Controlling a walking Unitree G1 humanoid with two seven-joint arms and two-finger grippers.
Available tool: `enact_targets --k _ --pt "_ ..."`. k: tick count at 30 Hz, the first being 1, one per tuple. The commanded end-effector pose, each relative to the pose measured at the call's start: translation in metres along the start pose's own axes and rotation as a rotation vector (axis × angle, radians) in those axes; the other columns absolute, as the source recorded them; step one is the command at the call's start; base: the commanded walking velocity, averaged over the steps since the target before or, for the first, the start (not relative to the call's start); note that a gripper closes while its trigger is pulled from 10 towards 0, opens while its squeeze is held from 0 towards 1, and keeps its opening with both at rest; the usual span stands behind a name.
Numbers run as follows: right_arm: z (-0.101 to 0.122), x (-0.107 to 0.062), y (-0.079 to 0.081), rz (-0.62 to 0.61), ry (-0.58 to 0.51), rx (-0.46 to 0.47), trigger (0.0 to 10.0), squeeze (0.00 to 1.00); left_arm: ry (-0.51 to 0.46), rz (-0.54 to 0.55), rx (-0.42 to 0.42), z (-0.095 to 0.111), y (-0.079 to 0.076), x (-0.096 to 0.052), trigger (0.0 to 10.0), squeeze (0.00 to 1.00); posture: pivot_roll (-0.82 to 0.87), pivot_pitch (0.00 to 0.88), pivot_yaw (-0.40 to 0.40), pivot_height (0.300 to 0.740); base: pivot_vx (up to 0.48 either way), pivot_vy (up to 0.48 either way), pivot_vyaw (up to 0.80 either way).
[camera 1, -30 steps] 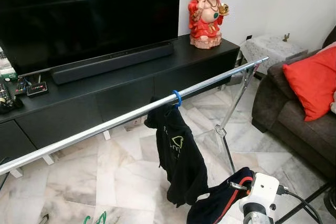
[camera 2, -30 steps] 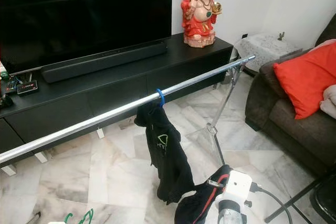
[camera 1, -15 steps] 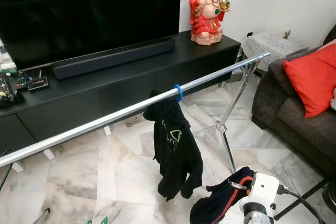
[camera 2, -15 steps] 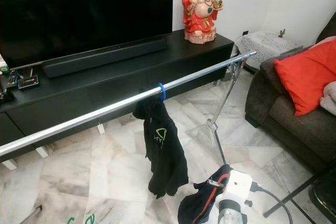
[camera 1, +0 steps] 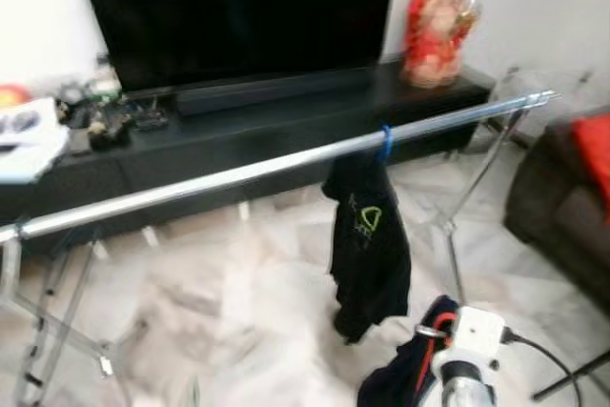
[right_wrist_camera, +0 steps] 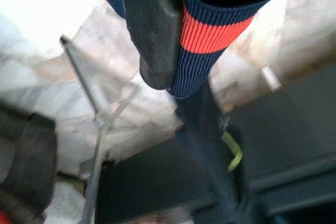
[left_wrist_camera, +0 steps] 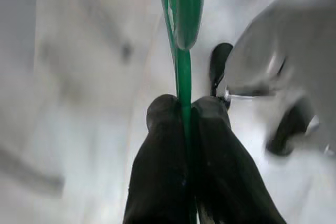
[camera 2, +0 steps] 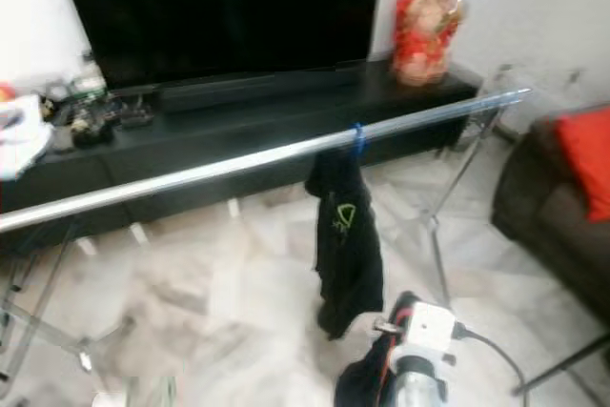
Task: Hang hanger
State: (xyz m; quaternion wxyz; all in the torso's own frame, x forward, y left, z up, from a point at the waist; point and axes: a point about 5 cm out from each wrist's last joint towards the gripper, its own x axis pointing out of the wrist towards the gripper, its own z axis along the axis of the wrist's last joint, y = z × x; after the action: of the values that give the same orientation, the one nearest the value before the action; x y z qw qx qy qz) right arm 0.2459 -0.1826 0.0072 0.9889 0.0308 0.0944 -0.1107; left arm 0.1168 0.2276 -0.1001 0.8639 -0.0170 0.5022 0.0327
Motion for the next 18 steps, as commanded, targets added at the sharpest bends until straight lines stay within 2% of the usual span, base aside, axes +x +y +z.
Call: enact_targets --k 1,12,14,18 --pt "0.0070 0.0039 0.0055 0.025 -0.030 -0.009 10.0 0.00 -0.066 0.008 0.015 0.0213 0.0031 0.0031 10.0 0.00 0.11 0.021 0.013 0.740 -0.311 0.000 0.80" --pt "0.0067 0.0038 0.0060 0.029 -0.028 -0.007 10.0 0.00 -0.069 0.002 0.018 0.0224 -0.0001 0.0039 10.0 0.00 0.12 0.021 0.013 0.740 -0.308 0.000 0.79" --pt "0.0059 0.0039 0.0043 0.016 -0.021 0.018 10.0 0.00 -0.072 0.000 0.017 0.0234 -0.0009 0.0042 10.0 0.00 0.12 0.021 0.013 0.740 -0.311 0.000 0.00" --pt "0.0062 0.0043 0.0036 0.017 -0.022 0.009 10.0 0.00 -0.073 -0.003 0.019 0.0239 -0.0020 0.0045 10.0 0.00 0.11 0.020 0.012 0.740 -0.311 0.000 0.00"
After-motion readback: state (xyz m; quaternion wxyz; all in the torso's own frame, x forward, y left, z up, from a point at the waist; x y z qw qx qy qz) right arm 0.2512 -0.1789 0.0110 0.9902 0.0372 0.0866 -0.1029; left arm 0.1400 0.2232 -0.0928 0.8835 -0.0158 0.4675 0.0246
